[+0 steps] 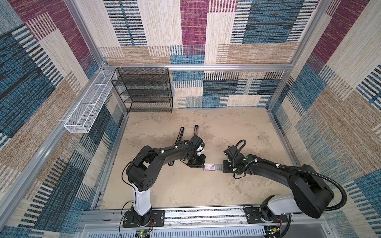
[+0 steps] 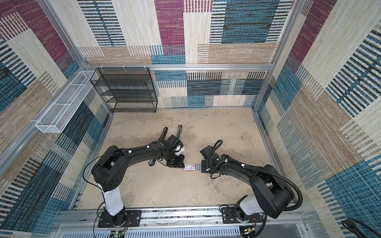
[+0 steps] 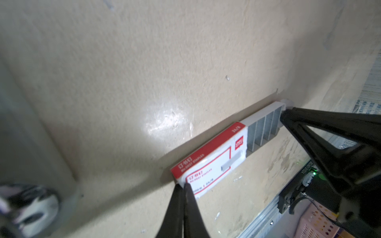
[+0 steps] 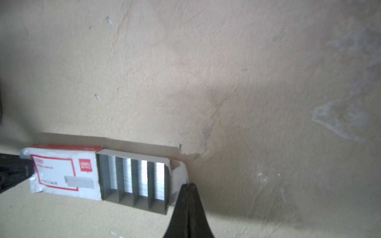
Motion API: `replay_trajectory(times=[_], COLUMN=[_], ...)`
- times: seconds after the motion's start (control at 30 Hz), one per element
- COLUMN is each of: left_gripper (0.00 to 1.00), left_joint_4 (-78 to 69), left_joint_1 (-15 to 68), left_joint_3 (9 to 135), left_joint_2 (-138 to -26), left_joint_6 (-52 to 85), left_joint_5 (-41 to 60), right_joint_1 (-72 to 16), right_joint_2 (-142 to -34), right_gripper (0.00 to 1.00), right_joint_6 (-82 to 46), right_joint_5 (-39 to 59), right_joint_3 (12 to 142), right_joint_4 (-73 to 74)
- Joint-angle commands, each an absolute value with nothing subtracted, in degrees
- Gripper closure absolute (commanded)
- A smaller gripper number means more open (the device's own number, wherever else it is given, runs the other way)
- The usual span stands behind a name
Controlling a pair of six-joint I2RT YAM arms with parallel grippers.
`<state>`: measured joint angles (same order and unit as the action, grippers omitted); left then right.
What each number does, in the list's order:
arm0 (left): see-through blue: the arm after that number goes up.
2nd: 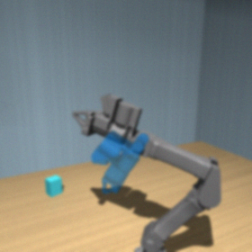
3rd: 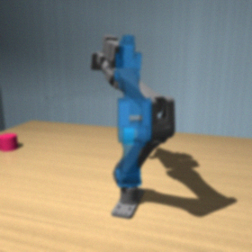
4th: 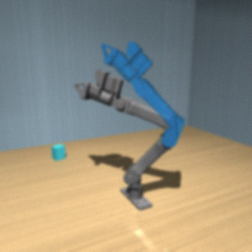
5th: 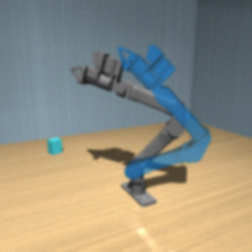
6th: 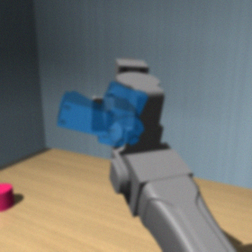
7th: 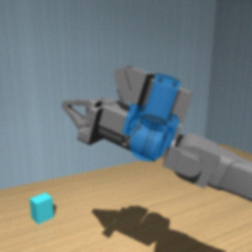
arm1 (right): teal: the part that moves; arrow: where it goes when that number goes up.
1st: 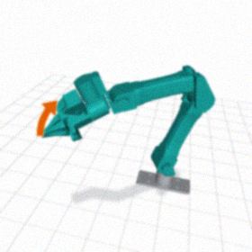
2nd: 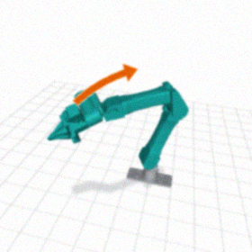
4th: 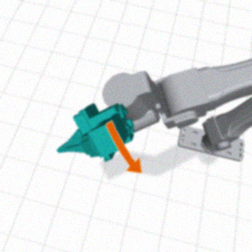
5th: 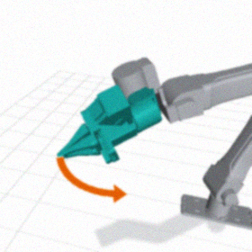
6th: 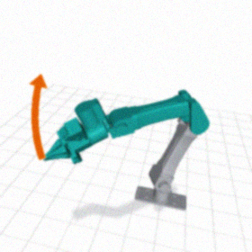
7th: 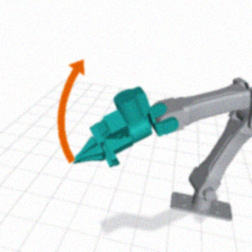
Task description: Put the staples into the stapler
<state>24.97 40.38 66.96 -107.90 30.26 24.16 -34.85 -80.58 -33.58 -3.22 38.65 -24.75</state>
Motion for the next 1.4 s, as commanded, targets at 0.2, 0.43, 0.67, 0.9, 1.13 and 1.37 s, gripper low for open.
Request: replay_trajectory(times=[0.2,0.43,0.67,0.9,1.13,1.37], left_gripper=[0.66,0.66,0.65,0.65,0.66,0.66], left_joint_4=[26.79,26.98,27.33,26.19,25.65,25.24], left_joint_1=[40.34,40.34,40.34,40.34,40.34,40.34], left_joint_3=[68.1,66.82,65.52,64.86,64.51,63.94], left_joint_2=[-105.41,-101.0,-97.83,-98.04,-98.61,-98.87], left_joint_6=[31.04,32.06,32.22,32.68,33.05,33.22], left_joint_5=[24.93,23.6,22.16,22.78,23.11,23.24], right_joint_1=[-34.89,-34.89,-34.89,-34.89,-34.89,-34.89], right_joint_2=[-77.39,-78.63,-82.67,-84.28,-85.77,-84.68], right_gripper=[0.73,0.79,0.82,0.83,0.84,0.83], right_joint_6=[-32.88,-30.95,-30.76,-30.92,-31.11,-31.64], right_joint_5=[-5.57,-3.79,-2.89,-2.75,-2.29,-1.05], right_joint_3=[41.98,44.15,44.82,44.16,44.47,43.62], right_joint_4=[-28.54,-28.52,-27.51,-26.6,-26.25,-26.95])
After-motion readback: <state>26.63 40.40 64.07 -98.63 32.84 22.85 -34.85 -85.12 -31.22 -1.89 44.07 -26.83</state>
